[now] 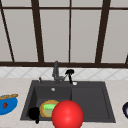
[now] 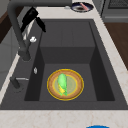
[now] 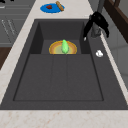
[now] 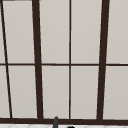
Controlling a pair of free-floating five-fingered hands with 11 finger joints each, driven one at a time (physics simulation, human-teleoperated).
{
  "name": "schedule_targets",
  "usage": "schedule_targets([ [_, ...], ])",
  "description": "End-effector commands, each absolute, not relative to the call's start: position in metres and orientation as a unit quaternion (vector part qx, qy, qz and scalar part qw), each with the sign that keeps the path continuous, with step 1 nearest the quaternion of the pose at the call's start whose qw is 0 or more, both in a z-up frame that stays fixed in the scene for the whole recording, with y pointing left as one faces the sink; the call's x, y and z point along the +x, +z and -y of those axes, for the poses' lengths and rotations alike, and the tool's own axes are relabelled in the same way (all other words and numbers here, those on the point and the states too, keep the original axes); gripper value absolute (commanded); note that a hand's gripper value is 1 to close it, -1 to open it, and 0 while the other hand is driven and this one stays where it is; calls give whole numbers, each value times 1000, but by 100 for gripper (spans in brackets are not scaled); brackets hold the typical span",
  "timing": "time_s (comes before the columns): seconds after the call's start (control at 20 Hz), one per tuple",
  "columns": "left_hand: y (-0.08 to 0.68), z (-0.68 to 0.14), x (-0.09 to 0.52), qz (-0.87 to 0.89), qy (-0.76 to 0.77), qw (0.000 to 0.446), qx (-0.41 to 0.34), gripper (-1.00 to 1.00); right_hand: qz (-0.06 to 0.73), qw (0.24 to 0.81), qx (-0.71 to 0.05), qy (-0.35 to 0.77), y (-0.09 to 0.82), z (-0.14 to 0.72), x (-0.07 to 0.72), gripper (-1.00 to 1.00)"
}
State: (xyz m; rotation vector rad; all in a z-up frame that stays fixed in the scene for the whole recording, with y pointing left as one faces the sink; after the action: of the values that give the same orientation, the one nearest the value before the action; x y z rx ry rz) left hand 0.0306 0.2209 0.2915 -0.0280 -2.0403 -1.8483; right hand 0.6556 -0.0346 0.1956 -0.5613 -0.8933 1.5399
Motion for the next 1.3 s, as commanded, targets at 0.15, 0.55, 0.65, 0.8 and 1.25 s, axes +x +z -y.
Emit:
schedule_targets([
  [0.15,292,-221,31,727,-659,193,-10,0,403,591,-267,646,198,47,615,-100],
  [0.55,292,-221,31,727,-659,193,-10,0,466,552,-327,610,183,41,582,-100],
  [0.65,292,-221,31,727,-659,193,-10,0,489,535,-356,590,170,43,575,-100],
  [0.8,292,-221,31,727,-659,193,-10,0,525,524,-377,554,151,46,565,-100],
  [1.25,292,-221,31,727,-659,193,-10,0,544,528,-383,527,141,17,571,-100],
])
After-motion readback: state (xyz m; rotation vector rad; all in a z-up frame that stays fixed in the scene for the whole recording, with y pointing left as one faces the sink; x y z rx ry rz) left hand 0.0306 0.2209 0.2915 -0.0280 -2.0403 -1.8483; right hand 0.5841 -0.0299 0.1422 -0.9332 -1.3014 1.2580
